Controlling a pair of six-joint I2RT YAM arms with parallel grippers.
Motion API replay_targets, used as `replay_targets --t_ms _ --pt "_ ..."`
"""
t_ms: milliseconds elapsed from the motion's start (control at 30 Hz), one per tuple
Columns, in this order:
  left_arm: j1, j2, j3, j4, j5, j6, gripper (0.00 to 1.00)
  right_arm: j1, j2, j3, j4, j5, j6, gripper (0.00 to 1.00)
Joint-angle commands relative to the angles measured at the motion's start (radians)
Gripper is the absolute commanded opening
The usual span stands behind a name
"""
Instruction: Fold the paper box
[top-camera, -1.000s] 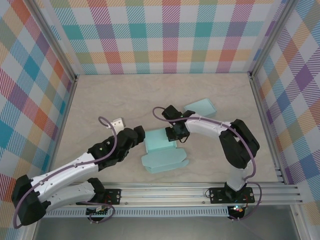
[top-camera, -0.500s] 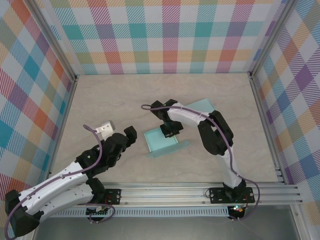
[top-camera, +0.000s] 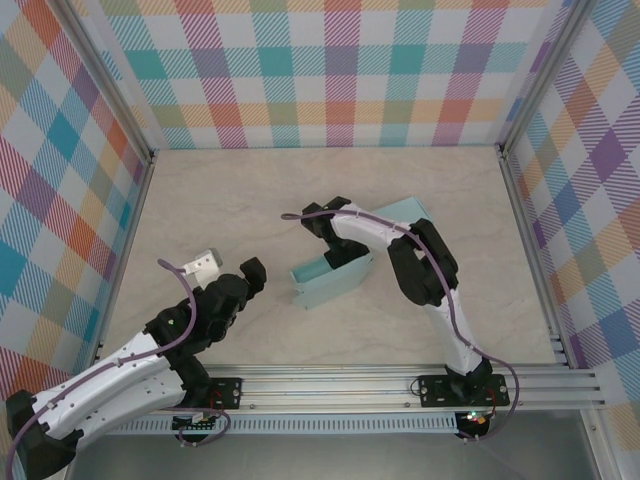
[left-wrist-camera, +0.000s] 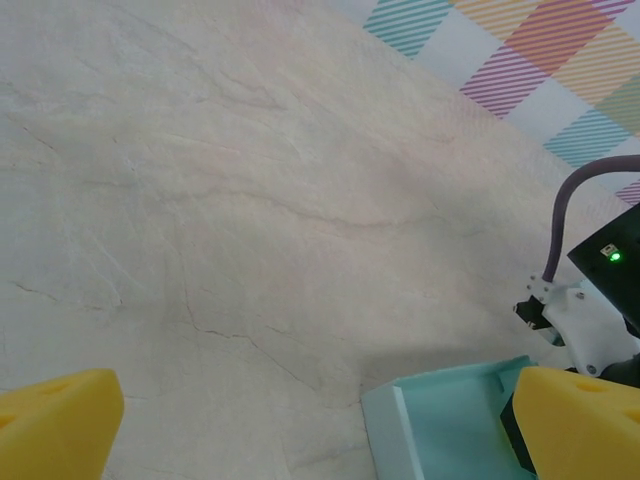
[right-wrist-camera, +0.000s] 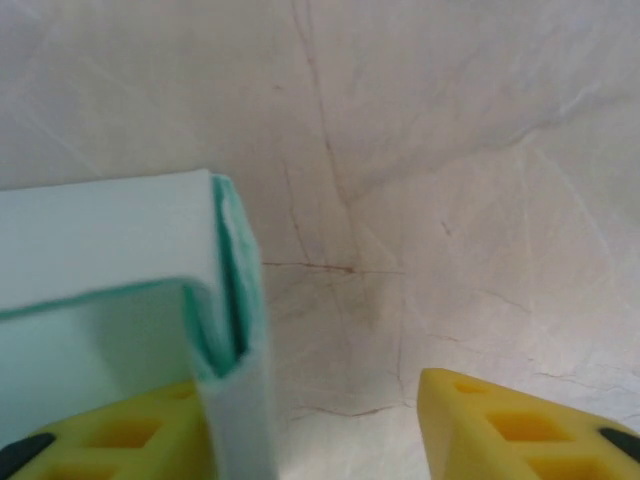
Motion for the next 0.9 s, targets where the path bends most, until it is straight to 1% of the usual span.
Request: replay_targets --t_ms 0,100,200,300,400,467,567,667,733,867 --pt "0.020 0.016 -0.011 -0.015 -0.038 0.031 0.99 -0.003 -0.015 -0.009 0.051 0.025 -0.019 0.57" --pt "0.039 0.052 -0.012 0.000 -0.028 0.054 0.98 -0.003 -0.060 0.011 0.052 0.046 -0.025 0.60" --pt "0.085 0.105 -0.003 0.025 0.018 0.086 0.96 -0.003 -0.135 0.029 0.057 0.075 -0.033 0.62" --pt "0.147 0.180 0.019 0.070 0.075 0.137 0.89 -0.003 -0.245 0.004 0.102 0.099 -0.046 0.65" --pt "0.219 0.288 0.072 0.088 0.133 0.193 0.86 -0.003 -0.388 -0.062 0.162 0.112 -0.046 0.66" --pt "0.260 0.371 0.108 0.113 0.180 0.233 0.83 -0.004 -0.507 -0.129 0.218 0.111 -0.037 0.66" --pt "0.308 0.499 0.157 0.148 0.240 0.265 0.82 -0.003 -0.695 -0.263 0.310 0.096 -0.005 0.63" --pt "0.319 0.625 0.209 0.160 0.259 0.284 0.82 -0.003 -0.884 -0.437 0.398 0.056 0.041 0.58" --pt "0.319 0.702 0.241 0.172 0.287 0.300 0.82 -0.004 -0.988 -0.553 0.437 0.052 0.077 0.54" --pt "0.319 0.840 0.307 0.186 0.305 0.319 0.81 -0.004 -1.156 -0.771 0.474 0.038 0.199 0.46"
